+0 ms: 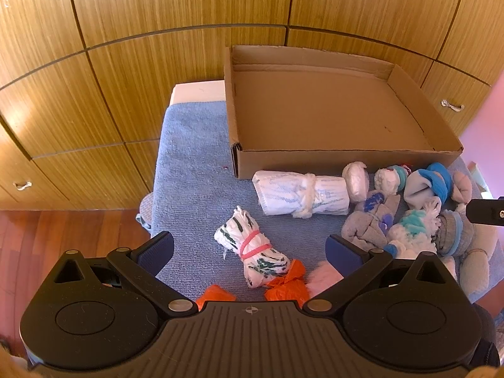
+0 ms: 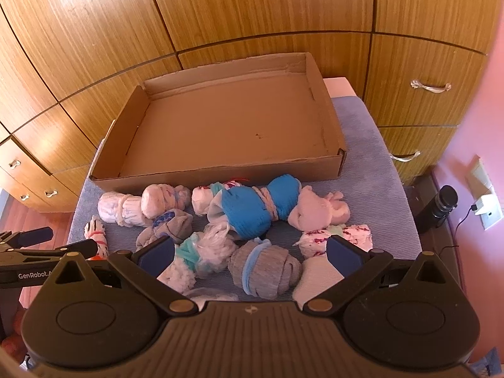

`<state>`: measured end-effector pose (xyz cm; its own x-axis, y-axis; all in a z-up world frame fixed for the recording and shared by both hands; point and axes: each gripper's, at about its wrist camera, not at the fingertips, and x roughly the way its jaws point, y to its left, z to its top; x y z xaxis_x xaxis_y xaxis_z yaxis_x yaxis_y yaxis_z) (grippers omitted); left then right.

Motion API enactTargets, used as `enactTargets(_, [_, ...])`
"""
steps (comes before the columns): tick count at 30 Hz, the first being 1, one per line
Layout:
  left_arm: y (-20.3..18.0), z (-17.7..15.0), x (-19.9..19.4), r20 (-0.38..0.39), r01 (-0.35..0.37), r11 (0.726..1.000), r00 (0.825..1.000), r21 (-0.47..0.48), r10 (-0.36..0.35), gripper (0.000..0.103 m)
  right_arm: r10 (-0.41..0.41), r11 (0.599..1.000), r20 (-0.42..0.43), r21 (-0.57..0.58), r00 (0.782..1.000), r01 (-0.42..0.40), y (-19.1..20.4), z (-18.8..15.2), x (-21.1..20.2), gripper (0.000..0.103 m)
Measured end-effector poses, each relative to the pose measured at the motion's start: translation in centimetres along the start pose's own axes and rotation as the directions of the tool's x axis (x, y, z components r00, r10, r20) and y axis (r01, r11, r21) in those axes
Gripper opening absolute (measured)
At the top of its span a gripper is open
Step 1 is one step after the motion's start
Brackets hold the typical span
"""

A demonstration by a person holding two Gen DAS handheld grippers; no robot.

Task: Organize objects
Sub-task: 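Reach both tools toward the sock bundles in front of the box, then grasp the orange bundle with the left tool while the right tool grasps the pink knit bundle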

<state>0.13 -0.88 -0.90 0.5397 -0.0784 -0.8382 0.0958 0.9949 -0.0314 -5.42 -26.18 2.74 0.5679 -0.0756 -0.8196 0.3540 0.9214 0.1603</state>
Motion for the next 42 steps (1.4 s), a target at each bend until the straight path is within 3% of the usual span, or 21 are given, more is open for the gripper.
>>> enactTargets(8, [-0.2,-0.3,0.0,0.006,0.005,1.0,1.0,0.007,-0.005,0.103,-0.049,0.999,0.006,-0.01,0.999,0.049,-0.6,-0.1,-0.3,0.103])
enactTargets(13, [0.6,-0.8,-1.0,0.045,-0.001,1.0,0.999,0.018,0.0,0.103,-0.018,1.0,0.026,0.016,1.0,0.017,-1.4,-0.8,-0.9,0.103])
enactTargets(19, [2.6,-3.5,-2.6,0.158,-0.025,0.998,0.987,0.055,0.016,0.103,-0.03,0.999,0.172,-0.034,0.985,0.037,-2.1,-3.7,-2.9,0.102])
enactTargets(22, [3.4,-5.0,-2.9,0.198,-0.012,0.997,0.98,0.072,-0.002,0.102,0.017,1.0,0.252,-0.013,0.967,-0.014,-2.9,-5.4,-3.0,0.102])
enactTargets(33, [4.2,-7.5,-1.4,0.224,0.093,0.982,0.966,0.165,-0.129,0.102,-0.09,0.995,0.172,-0.024,0.981,0.096,-3.1,-7.0,-2.0,0.101])
enactTargets(39, [4.6,-8.0,-0.5,0.207,0.108,0.969,0.966,0.221,-0.155,0.097,-0.077,0.997,0.14,0.005,0.987,0.077,-3.6,-8.1,-0.7,0.093])
enactTargets(42, [4.6,-8.0,0.2,0.18,0.119,0.961,0.969,0.25,-0.167,0.089,-0.077,0.997,0.121,0.012,0.99,0.076,-3.8,-8.4,0.0,0.09])
